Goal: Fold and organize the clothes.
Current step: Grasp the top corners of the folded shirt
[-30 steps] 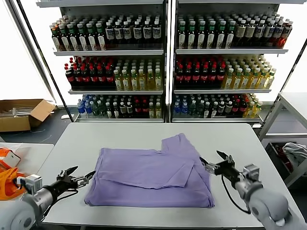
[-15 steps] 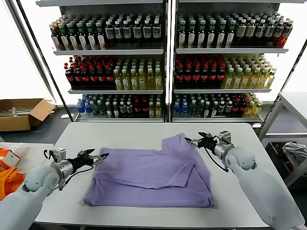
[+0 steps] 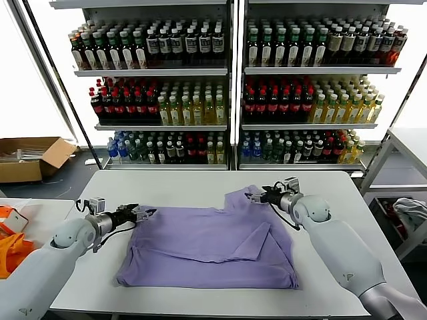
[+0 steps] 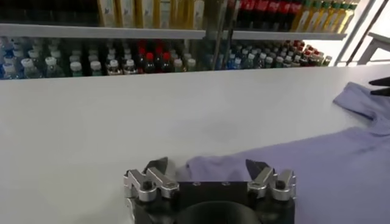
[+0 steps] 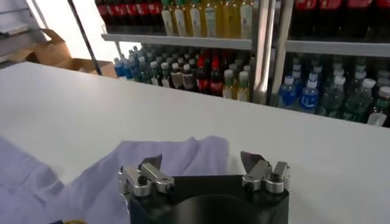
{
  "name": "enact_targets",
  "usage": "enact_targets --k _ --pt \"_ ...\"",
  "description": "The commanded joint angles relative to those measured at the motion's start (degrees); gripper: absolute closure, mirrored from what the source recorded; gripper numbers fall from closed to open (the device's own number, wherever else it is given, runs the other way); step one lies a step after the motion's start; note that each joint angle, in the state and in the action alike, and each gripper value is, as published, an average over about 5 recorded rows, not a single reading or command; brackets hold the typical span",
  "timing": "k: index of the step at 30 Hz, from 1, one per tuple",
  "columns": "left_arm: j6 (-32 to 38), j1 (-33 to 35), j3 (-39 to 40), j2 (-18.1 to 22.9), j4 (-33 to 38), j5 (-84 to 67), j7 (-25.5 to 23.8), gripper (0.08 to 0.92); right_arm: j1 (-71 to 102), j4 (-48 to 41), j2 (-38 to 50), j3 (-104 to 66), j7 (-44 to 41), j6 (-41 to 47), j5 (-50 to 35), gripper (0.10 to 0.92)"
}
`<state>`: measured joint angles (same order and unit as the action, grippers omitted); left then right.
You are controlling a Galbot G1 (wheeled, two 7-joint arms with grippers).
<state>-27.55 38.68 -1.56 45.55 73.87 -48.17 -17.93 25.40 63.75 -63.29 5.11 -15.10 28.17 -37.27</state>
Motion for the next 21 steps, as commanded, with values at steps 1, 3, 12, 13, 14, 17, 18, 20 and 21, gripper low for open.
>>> enact_targets --k 1,3,12,13,14,17,18,20,21 --pt "-0.2 1.5 2.9 -0.2 0.4 -0.9 -0.6 0.363 -0.2 -1.1 -1.2 0.8 1.9 1.3 -1.7 0.397" --pt "-0.1 2.4 2.9 -0.5 1.2 -0.9 -0.6 0.424 0.0 -0.3 -1.0 0.3 2.1 1.3 -2.5 0.457" --pt "3.0 4.2 1.8 -0.4 2.5 -1.1 1.9 0.684 2.0 4.3 -0.2 -1.2 3.0 0.4 -4.6 0.709" --pt "3.4 4.1 1.8 -0.3 2.4 -1.3 2.6 0.71 2.2 5.0 -0.2 -1.6 3.3 0.2 -5.3 0.743" --pt "3.7 3.9 1.7 -0.2 2.4 -1.5 3.1 0.736 2.5 5.9 -0.2 -2.2 3.8 0.1 -6.2 0.769" --pt "4.1 3.5 1.6 -0.4 2.7 -2.2 3.8 0.823 3.3 8.7 0.0 -3.6 5.3 -0.2 -8.7 0.847" --pt "4.2 3.4 1.4 -0.5 2.9 -2.5 4.0 0.853 3.6 9.7 0.2 -4.0 5.7 -0.3 -9.5 0.872" --pt "4.3 3.6 0.8 -0.8 3.9 -3.0 4.5 0.891 4.2 11.6 0.6 -4.5 6.5 -0.5 -10.7 0.908" --pt "4.4 3.8 0.2 -0.9 4.7 -3.2 4.7 0.906 4.6 12.5 0.9 -4.7 6.8 -0.5 -11.3 0.918"
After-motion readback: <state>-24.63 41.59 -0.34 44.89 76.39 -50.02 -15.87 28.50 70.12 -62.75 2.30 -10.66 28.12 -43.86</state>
